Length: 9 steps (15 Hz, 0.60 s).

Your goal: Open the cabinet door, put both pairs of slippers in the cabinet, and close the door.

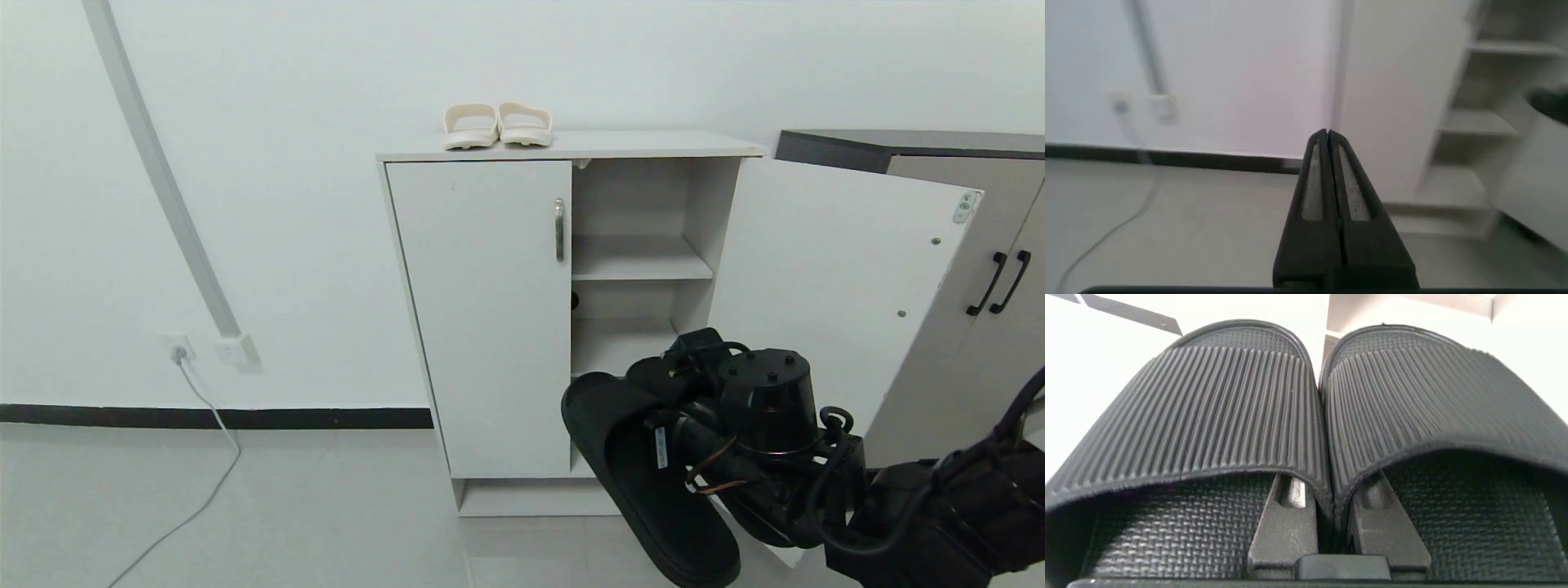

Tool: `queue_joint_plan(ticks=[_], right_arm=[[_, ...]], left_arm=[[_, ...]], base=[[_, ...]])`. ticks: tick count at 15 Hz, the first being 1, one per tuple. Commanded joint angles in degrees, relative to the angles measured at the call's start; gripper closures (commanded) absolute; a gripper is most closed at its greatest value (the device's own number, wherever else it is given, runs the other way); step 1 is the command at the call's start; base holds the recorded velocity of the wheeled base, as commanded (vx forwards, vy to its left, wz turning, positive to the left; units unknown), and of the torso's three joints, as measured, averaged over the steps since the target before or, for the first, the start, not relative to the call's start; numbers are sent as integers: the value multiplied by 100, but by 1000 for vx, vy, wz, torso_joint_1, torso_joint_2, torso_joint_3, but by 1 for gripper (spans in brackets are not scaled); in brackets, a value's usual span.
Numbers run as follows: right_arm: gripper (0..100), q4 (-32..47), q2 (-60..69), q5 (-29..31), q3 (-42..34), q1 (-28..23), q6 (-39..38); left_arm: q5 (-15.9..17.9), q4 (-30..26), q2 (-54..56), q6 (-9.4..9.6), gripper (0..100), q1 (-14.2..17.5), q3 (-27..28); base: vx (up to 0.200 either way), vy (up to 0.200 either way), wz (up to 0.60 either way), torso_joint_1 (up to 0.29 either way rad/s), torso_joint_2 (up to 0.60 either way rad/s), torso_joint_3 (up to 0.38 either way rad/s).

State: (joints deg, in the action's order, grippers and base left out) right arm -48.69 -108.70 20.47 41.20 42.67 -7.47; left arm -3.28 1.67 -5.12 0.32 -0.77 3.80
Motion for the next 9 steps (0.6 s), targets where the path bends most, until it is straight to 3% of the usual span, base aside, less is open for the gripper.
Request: queue_joint_plan(ticks=[1,4,6,9], right_arm=[[100,-9,-2,-8,2,5,0],[100,-35,-98,-34,46,40,9],[100,-18,-265,107,406,66,-53],[100,369,-837,1117,1425,101,-457]], left_arm=[[407,-149,503,100,100,86,-380],[512,-176,503,153,100,86,-380],[477,-176,503,3,100,86,-380],[477,-176,503,3,100,86,-380]], base=[[0,0,0,0,0,0],[0,0,0,0,0,0],[0,0,0,0,0,0],[0,0,0,0,0,0]])
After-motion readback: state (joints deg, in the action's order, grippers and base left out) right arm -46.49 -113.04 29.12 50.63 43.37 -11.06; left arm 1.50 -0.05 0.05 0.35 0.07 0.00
